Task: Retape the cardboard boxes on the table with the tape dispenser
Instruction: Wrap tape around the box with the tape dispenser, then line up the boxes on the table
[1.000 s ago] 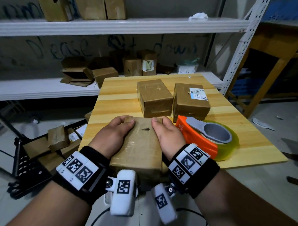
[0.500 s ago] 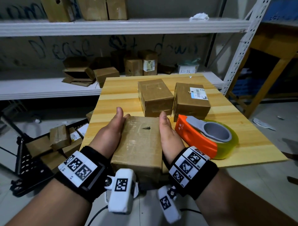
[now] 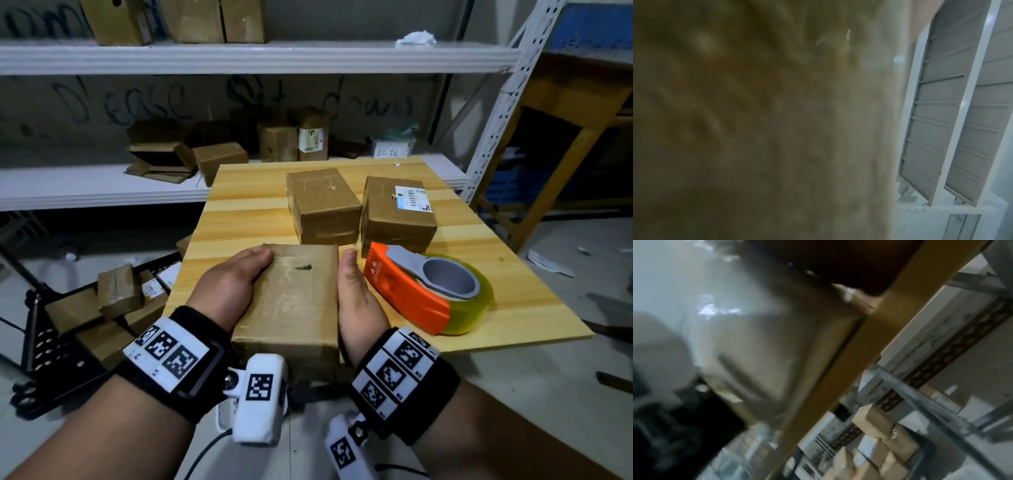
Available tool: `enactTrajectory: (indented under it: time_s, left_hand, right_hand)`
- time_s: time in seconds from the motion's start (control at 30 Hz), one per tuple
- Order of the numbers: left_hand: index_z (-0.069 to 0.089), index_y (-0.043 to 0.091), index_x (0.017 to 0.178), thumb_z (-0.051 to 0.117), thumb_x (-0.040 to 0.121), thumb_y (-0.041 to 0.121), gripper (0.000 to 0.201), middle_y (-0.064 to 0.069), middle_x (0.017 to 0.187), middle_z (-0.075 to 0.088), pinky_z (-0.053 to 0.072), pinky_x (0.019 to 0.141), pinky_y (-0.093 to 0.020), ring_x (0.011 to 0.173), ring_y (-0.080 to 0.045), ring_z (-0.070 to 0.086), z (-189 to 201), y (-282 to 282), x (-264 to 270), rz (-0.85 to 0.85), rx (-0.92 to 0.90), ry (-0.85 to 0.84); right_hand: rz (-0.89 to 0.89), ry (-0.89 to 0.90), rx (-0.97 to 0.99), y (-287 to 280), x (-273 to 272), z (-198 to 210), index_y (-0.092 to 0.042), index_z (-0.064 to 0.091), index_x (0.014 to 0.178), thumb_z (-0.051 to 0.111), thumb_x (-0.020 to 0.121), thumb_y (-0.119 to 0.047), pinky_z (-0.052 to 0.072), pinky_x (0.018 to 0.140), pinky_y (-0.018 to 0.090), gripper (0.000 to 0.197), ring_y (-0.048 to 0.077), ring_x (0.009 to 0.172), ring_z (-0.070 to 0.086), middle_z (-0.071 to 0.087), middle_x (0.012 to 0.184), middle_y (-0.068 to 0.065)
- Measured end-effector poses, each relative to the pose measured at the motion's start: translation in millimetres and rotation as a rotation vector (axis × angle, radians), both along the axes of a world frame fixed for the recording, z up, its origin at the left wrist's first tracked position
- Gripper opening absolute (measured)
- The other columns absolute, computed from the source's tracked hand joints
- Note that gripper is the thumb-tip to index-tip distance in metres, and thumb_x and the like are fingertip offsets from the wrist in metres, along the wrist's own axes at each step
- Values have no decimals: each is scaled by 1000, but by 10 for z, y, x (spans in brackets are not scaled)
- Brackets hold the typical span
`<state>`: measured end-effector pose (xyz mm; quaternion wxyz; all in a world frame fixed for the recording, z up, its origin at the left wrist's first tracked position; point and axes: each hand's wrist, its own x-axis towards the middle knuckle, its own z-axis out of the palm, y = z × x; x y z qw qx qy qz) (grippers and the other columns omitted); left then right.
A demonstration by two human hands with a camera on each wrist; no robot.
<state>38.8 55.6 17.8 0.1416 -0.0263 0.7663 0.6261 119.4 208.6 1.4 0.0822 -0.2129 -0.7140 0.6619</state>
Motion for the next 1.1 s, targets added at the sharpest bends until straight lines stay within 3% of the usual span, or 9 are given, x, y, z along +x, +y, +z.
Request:
enactTrajectory:
  time_s: [0.07, 0.17, 0.3, 0.47, 0.63, 0.73, 0.8, 0.9, 1.1]
  left_hand:
    - [73, 34, 97, 61, 102, 39, 15, 1, 115, 73, 48, 108, -44, 112, -24, 67, -18, -10, -14, 42, 10, 24]
    - [73, 28, 119, 55, 105, 43, 28, -2, 127, 70, 48, 108, -47, 115, -27, 65, -11, -97, -72, 140, -15, 30]
    - [70, 21, 120, 58, 103, 40, 28, -13, 116, 74, 55, 73, -39, 97, -33, 71, 23, -243, -148, 236, 240, -159]
    - [62, 21, 135, 59, 102, 42, 39, -14, 127, 70, 64, 71, -43, 113, -34, 68, 118, -269, -66, 169, 479, -210]
    - [51, 45, 147, 77, 88, 36, 65, 8, 151, 46, 49, 77, -30, 114, -12, 53, 190, -356, -1, 66, 49, 160]
    - [63, 47, 132, 77, 82, 54, 52, 18, 161, 34, 39, 111, -50, 145, -17, 30, 161, -416, 37, -49, -401, 500]
    - [68, 49, 122, 68, 76, 72, 52, 23, 155, 38, 31, 115, -57, 144, -14, 25, 168, -461, 51, -115, -622, 645]
    - [68, 54, 120, 56, 68, 81, 60, 30, 144, 44, 34, 111, -53, 136, -10, 32, 192, -464, 82, -235, -803, 680]
    - [59, 49, 135, 67, 90, 54, 46, 27, 151, 48, 34, 117, -53, 143, -11, 35, 155, -412, 1, -221, -928, 702]
  right_hand:
    - [-40, -14, -22, -6, 15, 39, -31, 28, 162, 30, 100, -67, 7, 126, 33, 72, 19, 159, 17, 27, 169, -6]
    - [-77, 35, -43, -28, 33, -2, -40, 57, 144, 28, 61, -105, 31, 124, 47, 109, 19, 145, 46, 54, 151, -12]
    - [144, 77, 56, 20, 111, -16, -36, 59, 141, 47, 78, -79, 48, 99, 24, 77, -4, 117, 58, 62, 121, -26]
    - [239, 103, 181, -43, -2, -270, -36, 52, 147, 78, 78, -59, 55, 106, 37, 77, 4, 125, 62, 64, 137, -15]
    - [111, 117, 158, -103, -247, -360, -38, 60, 123, 79, 65, -66, 60, 98, 40, 67, 6, 110, 70, 74, 119, -8]
    - [80, 104, 117, -124, -338, -369, -34, 65, 116, 86, 63, -61, 63, 90, 43, 63, 11, 104, 74, 77, 111, -6]
    - [91, 89, 129, -125, -362, -332, -34, 66, 114, 88, 75, -48, 63, 89, 42, 47, 11, 103, 74, 77, 110, -7]
    - [103, 85, 131, -88, -388, -284, -32, 67, 116, 84, 84, -42, 63, 90, 43, 38, 12, 102, 73, 76, 109, -6]
    - [27, 91, 99, 103, -325, -154, -30, 67, 127, 64, 97, -50, 56, 101, 44, 36, 8, 107, 68, 73, 114, -11]
